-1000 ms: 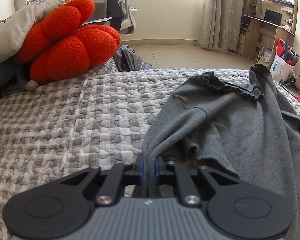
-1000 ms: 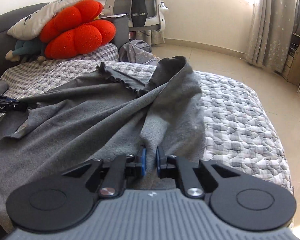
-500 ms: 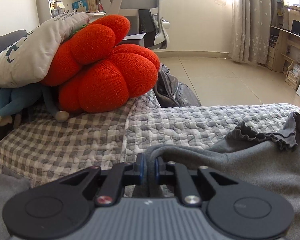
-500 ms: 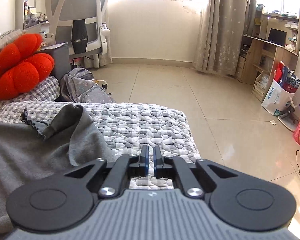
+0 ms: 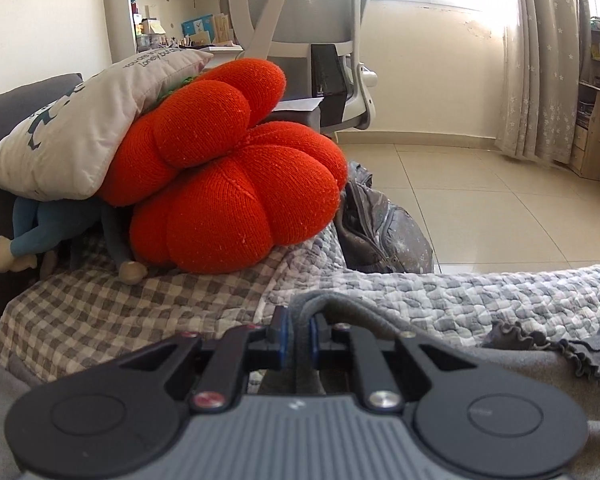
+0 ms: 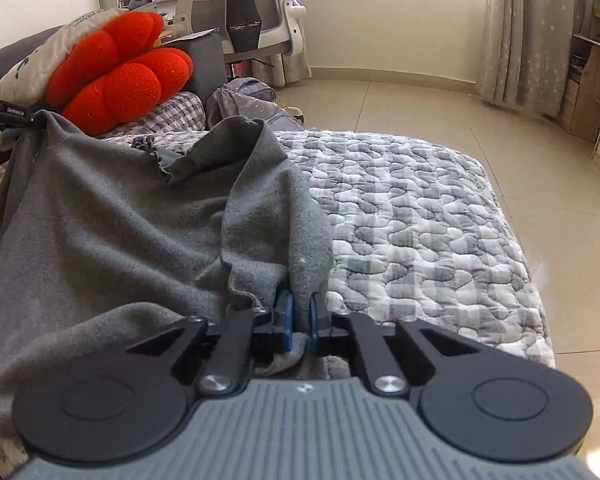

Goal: Fold clothes

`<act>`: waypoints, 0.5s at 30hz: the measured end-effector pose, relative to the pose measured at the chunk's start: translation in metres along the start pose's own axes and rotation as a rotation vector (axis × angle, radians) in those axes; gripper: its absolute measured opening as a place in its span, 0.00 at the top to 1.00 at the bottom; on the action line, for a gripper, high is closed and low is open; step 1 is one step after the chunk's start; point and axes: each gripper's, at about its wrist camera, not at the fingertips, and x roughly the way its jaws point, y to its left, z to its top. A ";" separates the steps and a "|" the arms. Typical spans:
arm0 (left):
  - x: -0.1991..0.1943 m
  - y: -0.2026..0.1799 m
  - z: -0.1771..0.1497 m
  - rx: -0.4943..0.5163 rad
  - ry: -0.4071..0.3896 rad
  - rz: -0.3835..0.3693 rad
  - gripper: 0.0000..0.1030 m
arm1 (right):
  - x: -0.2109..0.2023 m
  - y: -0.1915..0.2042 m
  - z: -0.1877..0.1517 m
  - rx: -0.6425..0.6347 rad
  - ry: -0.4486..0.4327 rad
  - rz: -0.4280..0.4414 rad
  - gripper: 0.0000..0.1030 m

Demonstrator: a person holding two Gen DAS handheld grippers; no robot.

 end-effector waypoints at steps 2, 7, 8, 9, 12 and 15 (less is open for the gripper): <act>0.006 0.000 -0.003 -0.004 0.018 -0.008 0.86 | -0.007 -0.003 0.002 0.014 -0.028 -0.025 0.95; 0.000 0.003 -0.017 0.026 0.014 -0.014 0.84 | -0.031 -0.025 0.007 0.106 -0.106 -0.040 0.95; -0.002 0.005 -0.020 0.027 0.015 -0.018 0.84 | -0.032 -0.028 0.008 0.103 -0.104 -0.062 0.95; -0.006 0.006 -0.022 0.027 0.012 -0.028 0.83 | -0.032 -0.030 0.010 0.097 -0.103 -0.088 0.95; -0.014 0.009 -0.027 0.059 -0.007 -0.034 0.70 | -0.030 -0.033 0.018 0.071 -0.117 -0.150 0.95; -0.020 0.012 -0.034 0.105 -0.011 -0.025 0.63 | -0.030 -0.038 0.033 0.074 -0.159 -0.189 0.95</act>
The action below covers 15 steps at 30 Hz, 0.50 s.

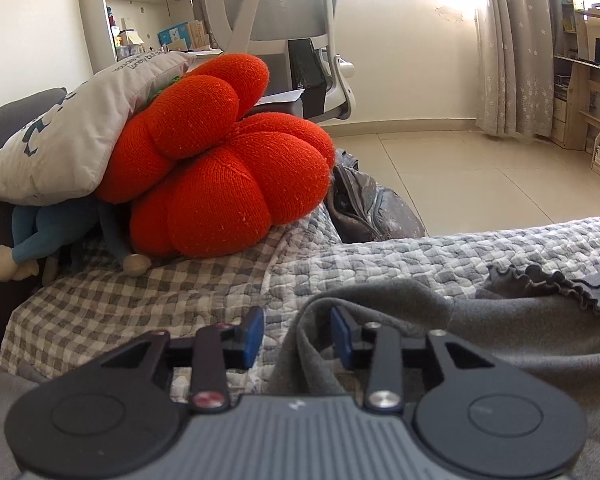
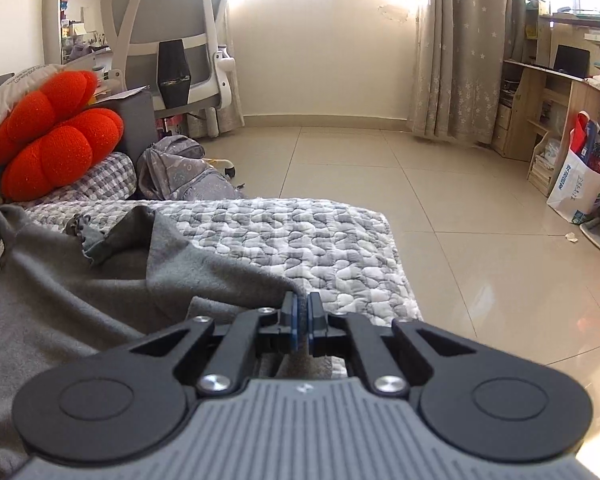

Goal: Fold clothes

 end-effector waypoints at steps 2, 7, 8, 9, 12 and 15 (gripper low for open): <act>-0.002 0.004 -0.008 0.010 0.024 -0.012 0.63 | 0.002 -0.004 0.013 0.023 -0.036 -0.032 0.96; -0.006 0.015 -0.035 -0.017 0.125 -0.090 0.61 | 0.028 -0.012 0.022 0.056 -0.060 -0.153 0.95; -0.011 0.014 -0.041 -0.024 0.130 -0.103 0.61 | 0.036 -0.013 0.018 0.053 -0.025 -0.167 0.94; -0.021 0.013 -0.049 -0.027 0.132 -0.127 0.61 | 0.041 -0.012 0.013 0.048 0.003 -0.182 0.92; -0.055 0.009 -0.072 -0.037 0.117 -0.208 0.52 | 0.030 -0.004 -0.006 0.023 0.022 -0.186 0.81; -0.081 0.004 -0.094 -0.038 0.128 -0.265 0.49 | -0.004 0.003 -0.026 0.061 0.030 -0.067 0.47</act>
